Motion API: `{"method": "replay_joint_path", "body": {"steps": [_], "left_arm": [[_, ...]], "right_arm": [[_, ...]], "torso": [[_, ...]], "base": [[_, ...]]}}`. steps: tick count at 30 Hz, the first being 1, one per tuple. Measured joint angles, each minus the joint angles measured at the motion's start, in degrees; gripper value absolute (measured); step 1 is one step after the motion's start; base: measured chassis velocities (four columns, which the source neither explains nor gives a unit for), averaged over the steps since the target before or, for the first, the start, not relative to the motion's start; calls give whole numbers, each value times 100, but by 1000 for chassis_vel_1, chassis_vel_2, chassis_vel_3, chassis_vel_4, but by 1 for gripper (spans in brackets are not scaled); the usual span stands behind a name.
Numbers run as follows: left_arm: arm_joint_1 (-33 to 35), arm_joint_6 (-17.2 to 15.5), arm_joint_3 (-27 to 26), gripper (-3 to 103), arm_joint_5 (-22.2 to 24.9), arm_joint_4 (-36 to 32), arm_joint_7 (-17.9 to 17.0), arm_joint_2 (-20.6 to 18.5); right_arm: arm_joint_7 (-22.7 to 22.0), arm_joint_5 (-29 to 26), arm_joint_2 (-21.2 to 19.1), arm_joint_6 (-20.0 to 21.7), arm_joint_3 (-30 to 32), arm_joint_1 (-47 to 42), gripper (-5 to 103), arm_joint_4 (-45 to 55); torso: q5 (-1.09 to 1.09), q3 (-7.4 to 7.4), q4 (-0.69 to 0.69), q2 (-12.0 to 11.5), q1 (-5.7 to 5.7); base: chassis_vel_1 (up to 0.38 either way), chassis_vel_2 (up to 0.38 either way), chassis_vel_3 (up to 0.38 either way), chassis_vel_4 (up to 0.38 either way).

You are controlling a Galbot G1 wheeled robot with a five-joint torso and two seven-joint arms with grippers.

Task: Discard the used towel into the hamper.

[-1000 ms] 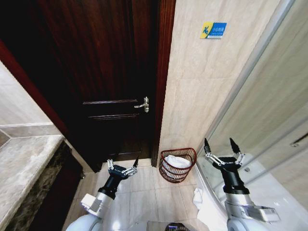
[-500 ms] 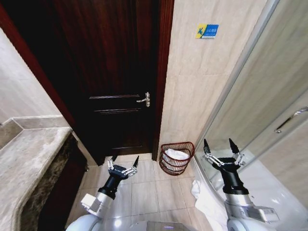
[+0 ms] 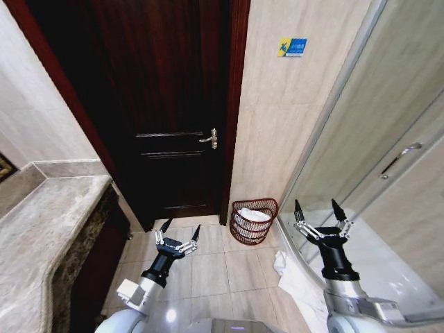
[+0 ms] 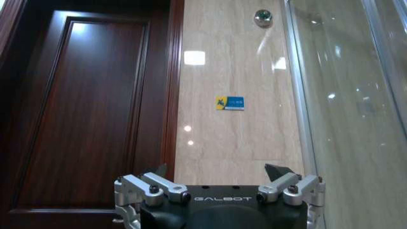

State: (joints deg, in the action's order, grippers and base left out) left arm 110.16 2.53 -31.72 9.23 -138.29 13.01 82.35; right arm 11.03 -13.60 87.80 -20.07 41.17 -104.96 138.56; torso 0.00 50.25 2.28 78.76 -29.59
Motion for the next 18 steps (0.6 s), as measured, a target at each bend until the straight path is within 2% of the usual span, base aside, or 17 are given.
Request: {"method": "replay_joint_path", "body": {"steps": [8,18], "left_arm": [[0,0,0,100,0,0,0,0],[0,0,0,100,0,0,0,0]], "right_arm": [[-6,28,10,-69,-2,16,100,-21],[-55,4,20,-136,-4,13,100,-33]], "torso": [[0,1,0,-2,-4],[0,0,0,-1,-1]], "base": [[-11,0,-9,-15],[-39,-70,-63,-42]]}}
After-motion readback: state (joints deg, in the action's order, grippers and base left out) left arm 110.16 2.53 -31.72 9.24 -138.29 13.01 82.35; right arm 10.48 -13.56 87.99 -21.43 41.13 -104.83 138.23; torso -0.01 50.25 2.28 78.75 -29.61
